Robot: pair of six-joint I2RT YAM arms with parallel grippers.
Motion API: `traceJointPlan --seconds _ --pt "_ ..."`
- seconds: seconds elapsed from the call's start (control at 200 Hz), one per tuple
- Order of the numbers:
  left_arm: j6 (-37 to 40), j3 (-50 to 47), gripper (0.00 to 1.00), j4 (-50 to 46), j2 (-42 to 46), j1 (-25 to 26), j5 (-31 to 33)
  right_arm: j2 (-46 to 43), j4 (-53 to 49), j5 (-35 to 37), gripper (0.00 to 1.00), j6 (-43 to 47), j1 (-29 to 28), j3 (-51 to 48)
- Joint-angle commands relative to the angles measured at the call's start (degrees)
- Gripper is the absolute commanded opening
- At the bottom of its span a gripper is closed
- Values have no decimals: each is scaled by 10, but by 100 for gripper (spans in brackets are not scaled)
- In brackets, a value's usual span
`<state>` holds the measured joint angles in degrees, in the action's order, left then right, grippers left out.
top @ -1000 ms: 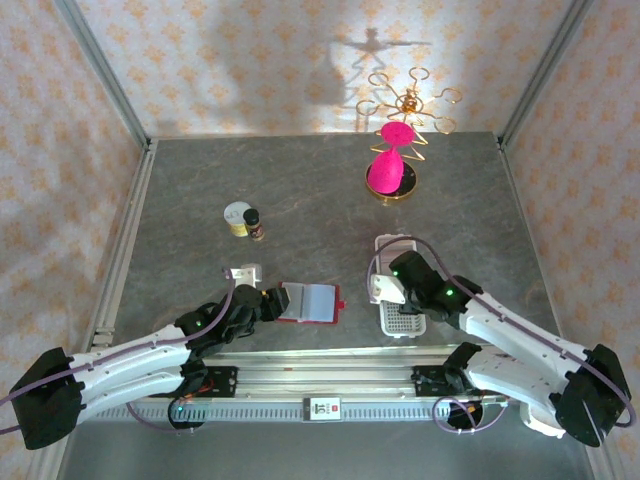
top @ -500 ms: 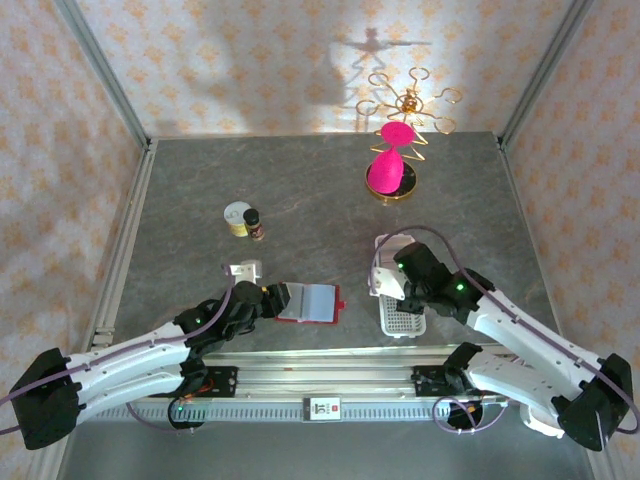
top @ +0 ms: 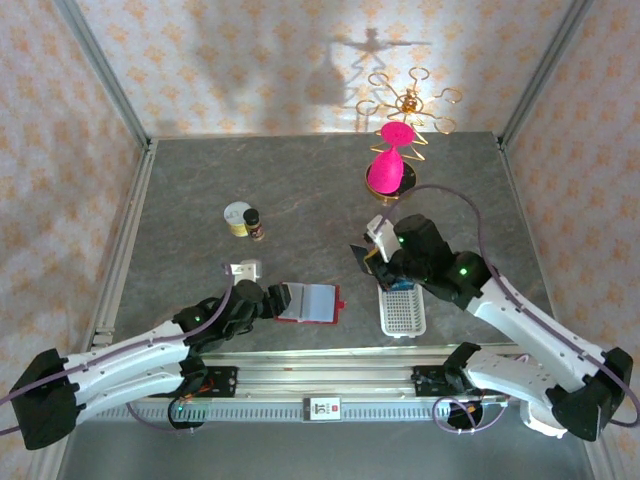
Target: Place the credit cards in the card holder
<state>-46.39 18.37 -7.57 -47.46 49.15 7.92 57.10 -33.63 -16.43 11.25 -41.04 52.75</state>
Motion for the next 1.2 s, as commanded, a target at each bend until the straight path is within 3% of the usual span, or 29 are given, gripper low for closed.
traceJointPlan --seconds 0.0,0.18,0.385,0.721,1.196 --pt "6 33 76 -48 -19 1 8 8 41 -7 0 -202 2 3" --pt "2 49 77 -60 -53 1 4 -31 107 -15 0 -416 3 -54" --pt "18 84 77 -89 -113 1 -3 -44 202 -84 0 -531 -5 -126" --pt "24 115 74 -126 -179 2 -25 -22 315 -74 0 -561 -71 -209" --pt "59 127 67 -113 -217 3 -47 114 427 -79 0 -568 -108 -241"
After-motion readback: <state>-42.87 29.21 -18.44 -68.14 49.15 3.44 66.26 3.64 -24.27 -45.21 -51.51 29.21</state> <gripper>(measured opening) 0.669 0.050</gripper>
